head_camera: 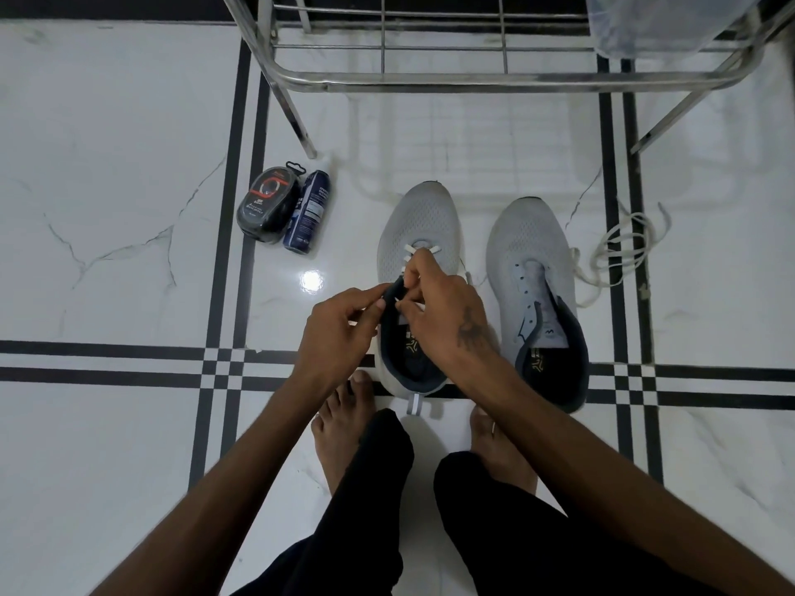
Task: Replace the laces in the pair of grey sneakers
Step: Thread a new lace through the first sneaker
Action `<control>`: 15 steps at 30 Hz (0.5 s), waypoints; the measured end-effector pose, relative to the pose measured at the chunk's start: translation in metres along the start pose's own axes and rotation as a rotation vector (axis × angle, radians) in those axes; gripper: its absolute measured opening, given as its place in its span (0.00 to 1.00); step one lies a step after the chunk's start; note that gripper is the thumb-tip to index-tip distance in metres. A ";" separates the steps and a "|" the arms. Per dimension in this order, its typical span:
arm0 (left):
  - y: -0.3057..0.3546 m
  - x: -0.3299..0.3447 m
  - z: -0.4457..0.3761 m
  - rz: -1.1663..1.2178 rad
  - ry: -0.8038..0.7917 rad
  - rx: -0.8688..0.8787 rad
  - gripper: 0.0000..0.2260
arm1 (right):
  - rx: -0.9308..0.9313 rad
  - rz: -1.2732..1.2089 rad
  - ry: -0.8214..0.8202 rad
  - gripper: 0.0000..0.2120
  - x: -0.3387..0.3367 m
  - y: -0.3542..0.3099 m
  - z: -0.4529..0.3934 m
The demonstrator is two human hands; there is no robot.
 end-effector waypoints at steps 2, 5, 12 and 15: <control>0.009 -0.002 -0.001 -0.109 0.006 0.094 0.12 | -0.094 0.138 -0.015 0.12 -0.002 -0.010 0.002; 0.025 -0.003 -0.002 -0.271 0.034 0.206 0.12 | -0.216 0.353 -0.005 0.11 -0.007 -0.024 0.004; 0.033 -0.006 -0.004 -0.348 0.024 0.203 0.10 | -0.291 0.439 -0.070 0.14 -0.005 -0.029 -0.005; 0.034 -0.003 -0.005 -0.396 0.039 0.190 0.09 | -0.315 0.458 -0.056 0.18 -0.008 -0.029 -0.010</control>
Point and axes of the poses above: each hand's wrist, its own z-axis away from the middle knuckle, its own x-axis out of the palm, y = z × x, the point moved 8 cm from there along -z, towards the middle knuckle, and after that the axes turned 3 degrees about -z, right-handed, at the moved point
